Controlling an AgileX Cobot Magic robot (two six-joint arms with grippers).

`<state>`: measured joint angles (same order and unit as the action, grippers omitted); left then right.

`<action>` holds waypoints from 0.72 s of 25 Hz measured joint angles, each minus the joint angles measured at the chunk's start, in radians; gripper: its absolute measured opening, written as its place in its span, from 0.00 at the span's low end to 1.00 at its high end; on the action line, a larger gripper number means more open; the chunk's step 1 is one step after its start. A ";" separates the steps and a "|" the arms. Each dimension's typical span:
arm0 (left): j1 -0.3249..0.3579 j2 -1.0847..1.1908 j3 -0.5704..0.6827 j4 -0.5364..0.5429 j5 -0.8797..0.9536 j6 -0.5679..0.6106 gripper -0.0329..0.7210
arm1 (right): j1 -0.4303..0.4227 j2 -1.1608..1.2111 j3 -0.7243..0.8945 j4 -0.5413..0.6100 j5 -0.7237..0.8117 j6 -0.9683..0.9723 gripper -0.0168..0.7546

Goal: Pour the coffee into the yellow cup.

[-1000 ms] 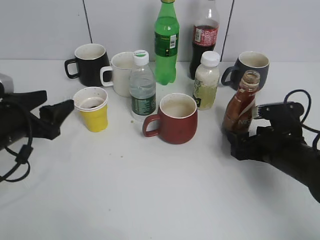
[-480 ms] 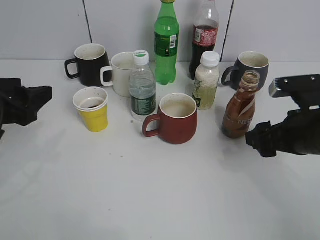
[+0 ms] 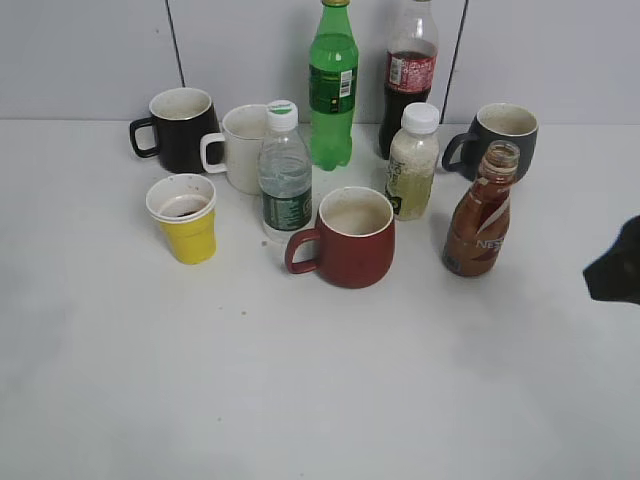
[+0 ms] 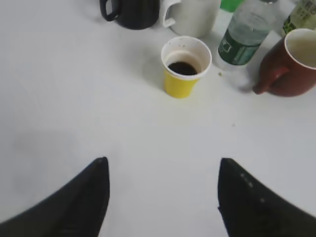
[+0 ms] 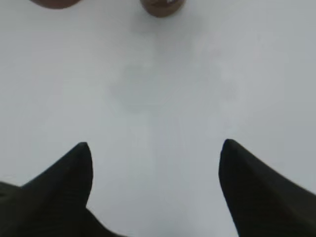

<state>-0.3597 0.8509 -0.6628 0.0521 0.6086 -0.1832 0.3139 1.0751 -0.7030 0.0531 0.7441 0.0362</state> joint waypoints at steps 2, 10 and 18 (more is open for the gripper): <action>0.000 -0.035 -0.020 -0.004 0.070 -0.001 0.73 | 0.000 -0.077 -0.001 0.002 0.086 0.000 0.79; -0.001 -0.372 -0.055 -0.015 0.577 0.000 0.72 | 0.000 -0.466 0.083 0.013 0.274 -0.068 0.79; -0.001 -0.621 0.012 -0.025 0.606 0.073 0.68 | 0.000 -0.884 0.188 0.034 0.301 -0.128 0.79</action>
<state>-0.3607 0.2302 -0.6509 0.0268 1.2149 -0.1107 0.3139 0.1906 -0.5146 0.0870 1.0453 -0.0920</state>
